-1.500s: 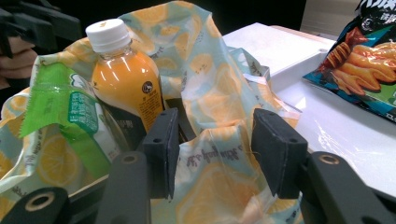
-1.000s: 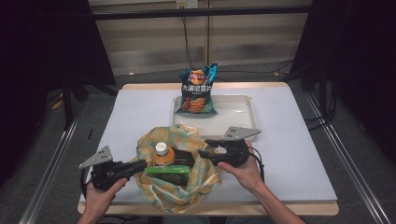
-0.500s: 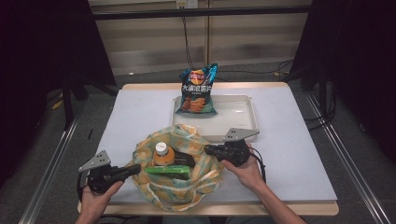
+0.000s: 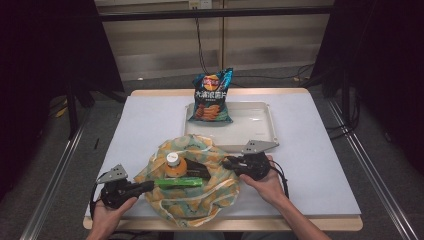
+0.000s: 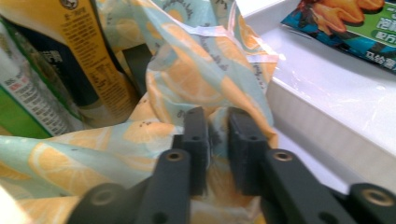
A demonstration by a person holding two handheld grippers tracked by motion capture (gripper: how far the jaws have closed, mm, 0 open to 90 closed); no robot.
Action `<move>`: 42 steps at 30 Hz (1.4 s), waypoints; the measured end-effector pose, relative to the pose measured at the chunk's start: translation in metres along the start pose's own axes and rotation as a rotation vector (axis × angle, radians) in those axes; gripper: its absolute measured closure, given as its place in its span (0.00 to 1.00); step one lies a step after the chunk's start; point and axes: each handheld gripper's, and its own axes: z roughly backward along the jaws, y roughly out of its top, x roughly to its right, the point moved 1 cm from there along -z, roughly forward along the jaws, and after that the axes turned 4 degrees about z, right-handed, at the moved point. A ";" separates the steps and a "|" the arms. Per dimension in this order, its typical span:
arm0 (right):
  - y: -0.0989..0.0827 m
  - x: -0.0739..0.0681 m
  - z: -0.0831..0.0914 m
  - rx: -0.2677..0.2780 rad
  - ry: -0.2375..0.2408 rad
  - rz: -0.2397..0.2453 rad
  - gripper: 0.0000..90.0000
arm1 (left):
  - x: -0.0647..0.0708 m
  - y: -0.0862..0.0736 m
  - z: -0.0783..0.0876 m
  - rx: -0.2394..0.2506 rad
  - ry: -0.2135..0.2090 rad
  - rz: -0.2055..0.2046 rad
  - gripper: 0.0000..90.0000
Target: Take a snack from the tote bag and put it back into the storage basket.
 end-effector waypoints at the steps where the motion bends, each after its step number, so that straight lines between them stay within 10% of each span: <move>1: 0.001 -0.001 0.000 0.004 0.005 -0.003 0.79 | 0.003 0.001 0.002 0.014 -0.005 -0.004 0.93; 26: 0.040 -0.027 0.036 0.161 0.120 0.042 0.36 | 0.026 0.005 0.027 0.209 -0.010 -0.045 0.27; 42: 0.046 -0.061 0.022 0.119 0.316 0.092 0.44 | 0.008 -0.001 0.027 0.216 0.034 0.036 0.11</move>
